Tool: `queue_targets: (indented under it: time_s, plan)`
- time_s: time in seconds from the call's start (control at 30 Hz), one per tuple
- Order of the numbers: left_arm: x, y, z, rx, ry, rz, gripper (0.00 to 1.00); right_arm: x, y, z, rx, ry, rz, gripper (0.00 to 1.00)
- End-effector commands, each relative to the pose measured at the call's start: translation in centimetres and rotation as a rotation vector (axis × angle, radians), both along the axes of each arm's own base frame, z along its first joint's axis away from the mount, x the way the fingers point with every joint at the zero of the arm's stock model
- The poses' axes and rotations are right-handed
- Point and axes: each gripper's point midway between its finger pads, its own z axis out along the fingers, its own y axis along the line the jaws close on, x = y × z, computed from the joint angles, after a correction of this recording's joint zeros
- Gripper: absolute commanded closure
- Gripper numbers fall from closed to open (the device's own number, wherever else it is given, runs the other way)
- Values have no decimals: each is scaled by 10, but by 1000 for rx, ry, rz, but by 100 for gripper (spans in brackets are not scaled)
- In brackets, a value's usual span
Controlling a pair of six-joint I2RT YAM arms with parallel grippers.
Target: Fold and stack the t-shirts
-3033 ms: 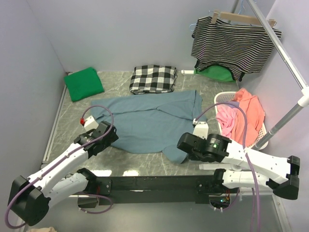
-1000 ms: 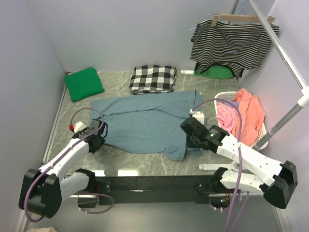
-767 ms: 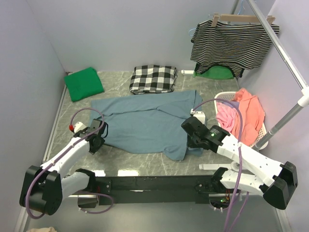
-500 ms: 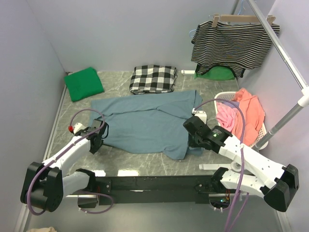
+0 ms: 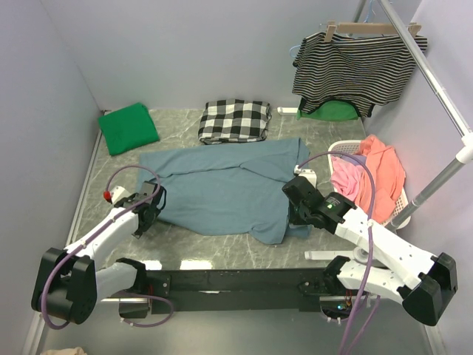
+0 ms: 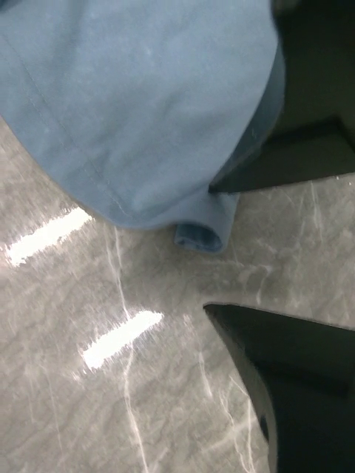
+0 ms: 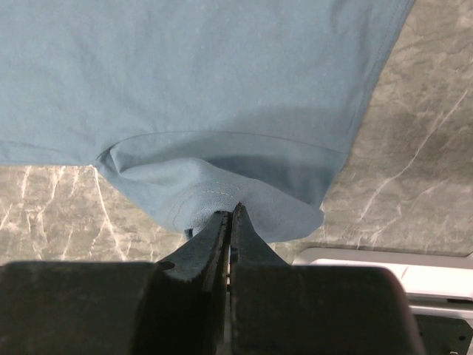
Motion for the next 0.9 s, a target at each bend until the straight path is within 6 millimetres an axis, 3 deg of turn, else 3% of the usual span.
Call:
queue_targets:
  time_s: [0.0, 0.13, 0.27, 0.33, 0.47, 0.6, 0.73, 0.87]
  plan:
    - [21, 1, 12, 14, -76, 14, 38, 6, 1, 4, 18, -30, -4, 100]
    - [27, 2, 11, 29, -86, 6, 53, 6, 1, 3, 16, -24, -5, 100]
    - [31, 3, 11, 43, -85, 1, 75, 6, -1, 3, 10, -26, -11, 100]
    - [30, 4, 11, 50, -81, -1, 78, 7, -1, 3, 8, -24, -16, 100]
    - [30, 5, 14, 54, -90, -1, 99, 7, -3, 5, 6, -27, -22, 100]
    - [33, -1, 31, 26, -118, -37, 99, 7, -5, 15, 8, -44, -25, 100]
    - [37, -10, 69, -23, -171, -83, 99, 4, -16, 28, -20, -54, -48, 100]
    - [28, -15, 86, -50, -153, -130, 99, 3, -21, 44, -6, -87, -77, 100]
